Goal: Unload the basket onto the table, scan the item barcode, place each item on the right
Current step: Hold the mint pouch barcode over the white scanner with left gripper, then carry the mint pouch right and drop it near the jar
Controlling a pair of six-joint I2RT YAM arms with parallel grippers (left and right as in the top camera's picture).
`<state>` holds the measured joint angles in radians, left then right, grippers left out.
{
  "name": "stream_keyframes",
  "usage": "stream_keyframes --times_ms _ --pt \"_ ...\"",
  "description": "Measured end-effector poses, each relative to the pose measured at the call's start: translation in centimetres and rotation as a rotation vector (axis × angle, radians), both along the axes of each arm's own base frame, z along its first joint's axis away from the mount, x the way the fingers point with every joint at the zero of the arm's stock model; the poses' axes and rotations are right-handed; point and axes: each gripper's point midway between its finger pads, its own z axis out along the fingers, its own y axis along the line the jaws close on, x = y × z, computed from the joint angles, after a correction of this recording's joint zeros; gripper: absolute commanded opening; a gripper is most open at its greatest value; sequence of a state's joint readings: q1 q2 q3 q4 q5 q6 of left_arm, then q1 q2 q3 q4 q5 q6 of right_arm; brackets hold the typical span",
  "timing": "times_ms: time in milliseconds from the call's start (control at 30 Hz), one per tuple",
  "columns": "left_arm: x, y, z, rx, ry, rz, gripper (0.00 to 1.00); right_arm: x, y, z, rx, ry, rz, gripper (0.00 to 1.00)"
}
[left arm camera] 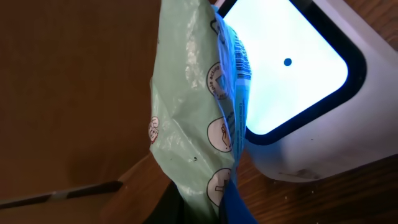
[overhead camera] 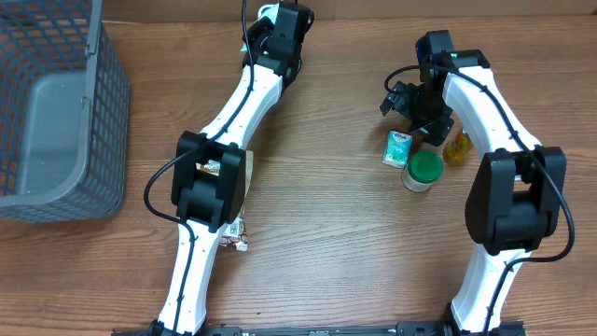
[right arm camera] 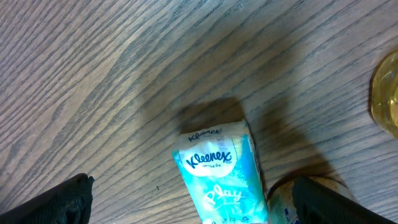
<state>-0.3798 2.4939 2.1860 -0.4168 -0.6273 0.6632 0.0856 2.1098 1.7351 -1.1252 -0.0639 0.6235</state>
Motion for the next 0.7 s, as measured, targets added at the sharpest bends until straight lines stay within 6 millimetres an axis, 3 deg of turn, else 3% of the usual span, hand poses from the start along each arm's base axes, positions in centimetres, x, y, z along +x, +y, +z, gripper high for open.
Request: stream_keyframes --times_ms 233,533,700 --pt "-0.3 -0.8 -0.8 -0.057 0.028 -0.024 0.04 0.0 0.0 0.0 0.0 0.0 0.0 1.0" --pt "0.0 -1.5 -0.1 -0.316 -0.064 0.109 0.04 0.0 0.0 0.0 0.0 0.0 -0.001 1.0" --pt "-3.2 -1.9 1.6 -0.514 0.036 0.189 0.04 0.0 0.0 0.0 0.0 0.0 -0.001 1.0"
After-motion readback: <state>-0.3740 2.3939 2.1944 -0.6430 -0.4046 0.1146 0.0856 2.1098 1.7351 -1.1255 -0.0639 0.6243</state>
